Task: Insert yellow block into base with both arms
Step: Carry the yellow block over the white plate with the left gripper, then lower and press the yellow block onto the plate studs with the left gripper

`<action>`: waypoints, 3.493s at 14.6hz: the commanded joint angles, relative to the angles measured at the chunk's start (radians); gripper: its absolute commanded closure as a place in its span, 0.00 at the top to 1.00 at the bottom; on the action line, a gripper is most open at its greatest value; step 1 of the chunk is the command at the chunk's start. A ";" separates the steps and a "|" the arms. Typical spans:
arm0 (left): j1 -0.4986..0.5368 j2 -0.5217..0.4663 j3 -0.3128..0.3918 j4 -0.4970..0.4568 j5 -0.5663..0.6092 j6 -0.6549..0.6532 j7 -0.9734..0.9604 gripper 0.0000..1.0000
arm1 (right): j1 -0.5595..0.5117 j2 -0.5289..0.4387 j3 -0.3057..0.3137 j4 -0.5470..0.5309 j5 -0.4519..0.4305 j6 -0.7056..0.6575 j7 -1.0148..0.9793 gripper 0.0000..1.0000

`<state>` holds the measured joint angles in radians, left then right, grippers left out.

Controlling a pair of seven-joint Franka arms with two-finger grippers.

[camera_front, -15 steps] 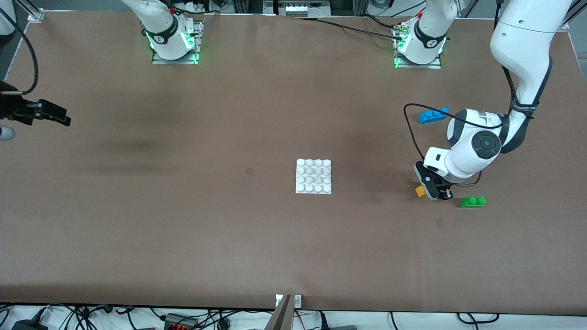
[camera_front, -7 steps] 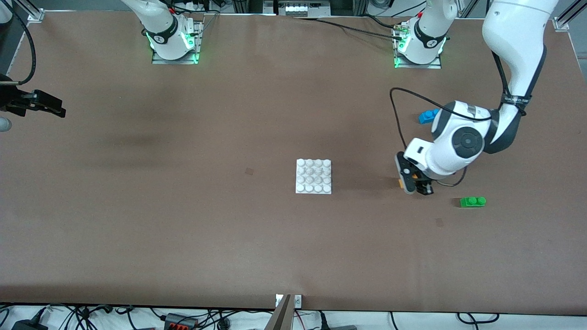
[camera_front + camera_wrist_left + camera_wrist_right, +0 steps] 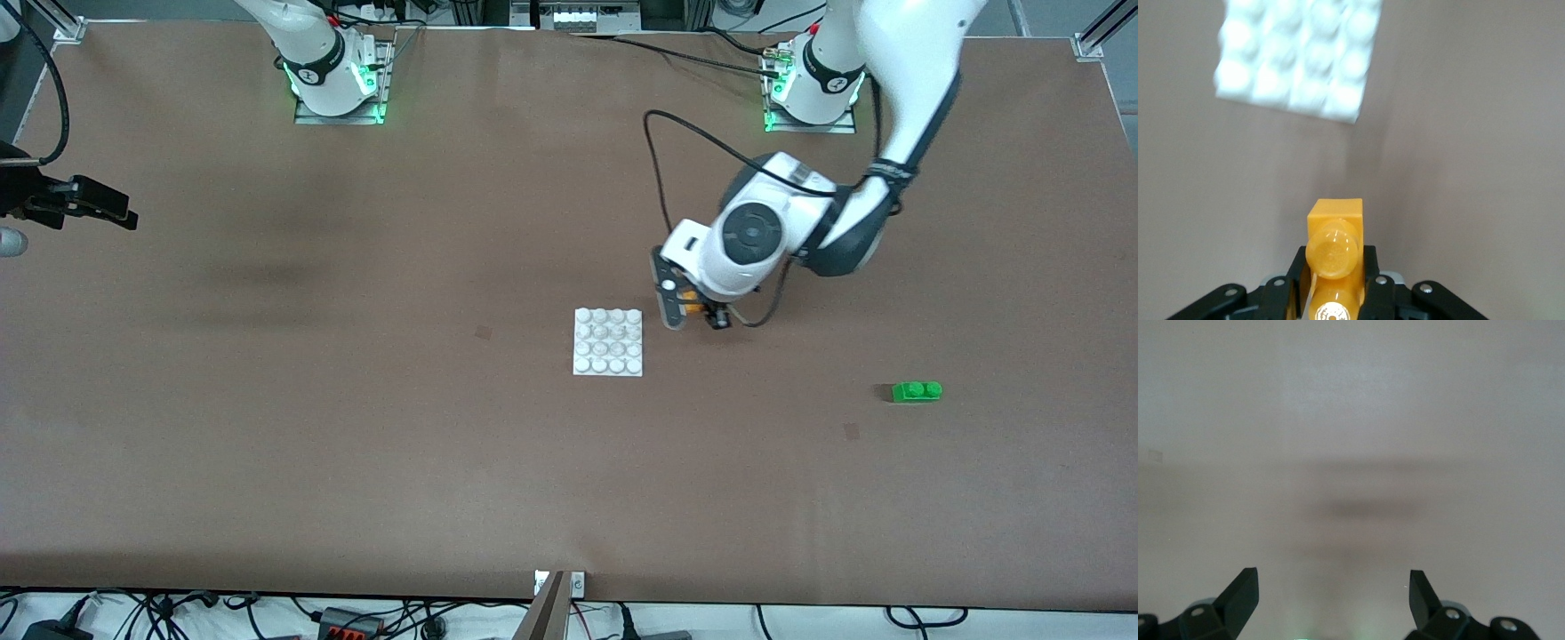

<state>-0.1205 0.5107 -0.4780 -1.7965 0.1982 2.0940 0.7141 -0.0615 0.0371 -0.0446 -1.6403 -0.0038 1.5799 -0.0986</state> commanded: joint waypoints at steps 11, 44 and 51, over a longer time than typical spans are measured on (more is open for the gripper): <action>-0.142 0.278 0.006 0.324 0.009 0.054 0.062 0.00 | -0.020 0.003 0.017 0.005 0.022 0.011 0.002 1.00; -0.140 0.307 0.001 0.365 0.035 0.036 0.042 1.00 | 0.002 0.001 0.019 0.007 0.024 -0.006 0.004 1.00; -0.036 0.301 -0.004 0.568 -0.009 -0.258 0.037 1.00 | 0.003 0.003 0.019 0.005 0.030 -0.004 0.004 1.00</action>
<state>-0.2232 0.8084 -0.4708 -1.2454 0.2185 1.8635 0.7491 -0.0601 0.0447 -0.0260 -1.6401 0.0095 1.5890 -0.0986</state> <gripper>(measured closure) 0.000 0.000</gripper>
